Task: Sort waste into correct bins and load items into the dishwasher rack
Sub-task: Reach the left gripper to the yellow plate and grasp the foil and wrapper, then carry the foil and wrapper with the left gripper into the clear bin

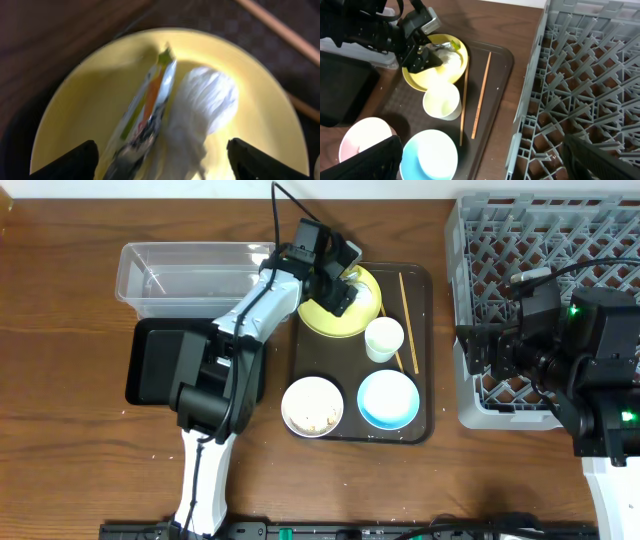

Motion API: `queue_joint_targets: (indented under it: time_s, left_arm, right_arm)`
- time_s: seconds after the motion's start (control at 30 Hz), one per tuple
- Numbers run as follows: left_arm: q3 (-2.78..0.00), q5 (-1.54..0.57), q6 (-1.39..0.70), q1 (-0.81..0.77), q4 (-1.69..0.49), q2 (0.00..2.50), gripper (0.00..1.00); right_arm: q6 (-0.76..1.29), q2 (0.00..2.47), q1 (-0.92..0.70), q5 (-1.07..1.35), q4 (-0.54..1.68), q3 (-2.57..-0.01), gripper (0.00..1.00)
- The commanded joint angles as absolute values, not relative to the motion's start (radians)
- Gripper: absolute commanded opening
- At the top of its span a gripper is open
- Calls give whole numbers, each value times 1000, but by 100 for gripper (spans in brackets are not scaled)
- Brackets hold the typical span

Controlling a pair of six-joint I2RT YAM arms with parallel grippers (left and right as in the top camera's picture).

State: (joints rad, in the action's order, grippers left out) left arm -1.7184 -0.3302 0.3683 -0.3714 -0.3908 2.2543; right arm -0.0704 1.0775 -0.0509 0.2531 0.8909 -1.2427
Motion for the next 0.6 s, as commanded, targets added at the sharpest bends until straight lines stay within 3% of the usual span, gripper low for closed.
queue_joint_targets:
  time_s: [0.0,0.17,0.47,0.57]
  left_arm:
    - [-1705,-321,374,-385,-360,2277,79]
    - [-1705,-321,374,-386,-355,2292,56]
    - [-1705,-321,373,-386,-345,2331,56]
    - [-1705,-321,373,-386,-341,2331,34]
  right_arm:
    - [-84,1083,-57,236,891,-1261,99]
    - [-84,1083,-57,236,894,-1261,99]
    - [-84,1083,-57,236,894,-1261,99]
    - [-84,1083,-57,236,893,-1261,99]
